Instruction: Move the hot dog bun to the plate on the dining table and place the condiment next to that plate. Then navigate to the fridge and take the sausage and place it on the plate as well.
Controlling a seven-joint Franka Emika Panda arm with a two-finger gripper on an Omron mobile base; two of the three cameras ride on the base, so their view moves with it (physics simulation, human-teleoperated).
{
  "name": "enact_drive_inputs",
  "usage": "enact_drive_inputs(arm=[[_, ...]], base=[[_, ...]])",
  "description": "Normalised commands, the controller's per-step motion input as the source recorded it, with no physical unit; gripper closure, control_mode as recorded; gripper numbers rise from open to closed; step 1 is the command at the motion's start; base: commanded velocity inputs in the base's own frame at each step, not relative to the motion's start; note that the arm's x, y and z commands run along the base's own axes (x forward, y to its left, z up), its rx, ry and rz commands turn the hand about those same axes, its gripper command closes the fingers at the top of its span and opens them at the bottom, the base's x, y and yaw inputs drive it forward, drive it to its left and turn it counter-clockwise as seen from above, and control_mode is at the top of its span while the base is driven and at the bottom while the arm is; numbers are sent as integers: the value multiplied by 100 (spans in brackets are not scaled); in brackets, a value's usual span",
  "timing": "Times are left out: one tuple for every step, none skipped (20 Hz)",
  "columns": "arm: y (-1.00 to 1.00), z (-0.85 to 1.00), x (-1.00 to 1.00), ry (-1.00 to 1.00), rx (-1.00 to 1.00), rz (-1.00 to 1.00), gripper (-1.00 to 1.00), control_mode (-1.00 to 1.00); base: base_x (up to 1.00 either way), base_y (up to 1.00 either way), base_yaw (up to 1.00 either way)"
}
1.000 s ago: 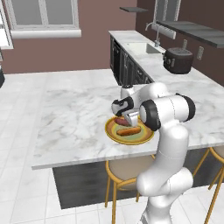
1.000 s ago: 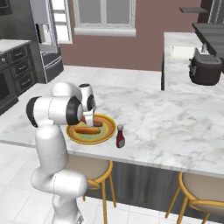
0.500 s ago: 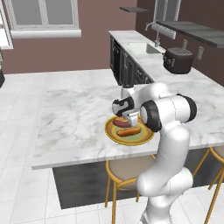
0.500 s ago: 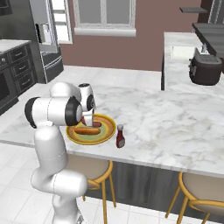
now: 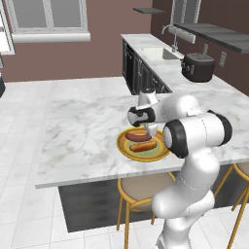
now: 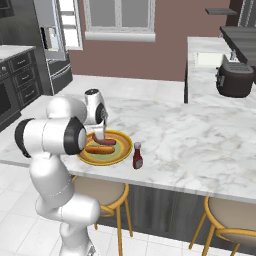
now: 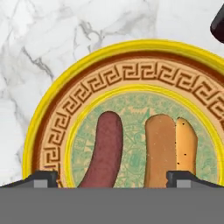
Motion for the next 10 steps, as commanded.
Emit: enact_drive_inputs(arm=[[0,57,-34,-20,0,0,-100,-100],[0,57,-38,-22,0,0,-100,-100],[0,59,-39,-23,0,0,-100,-100],[0,62,-39,-23,0,0,-100,-100],[0,64,-34,-20,0,0,-100,-100],[0,65,-35,-21,0,0,-100,-100],[0,64,-35,-21,0,0,-100,-100],[0,65,-34,-21,0,0,-100,-100],[0,64,-35,-21,0,0,-100,-100],[0,63,-37,-22,0,0,-100,-100]], base=[[0,0,0],[0,0,0],[0,0,0],[0,0,0],[0,0,0],[0,0,0],[0,0,0],[0,0,0],[0,0,0],[0,0,0]])
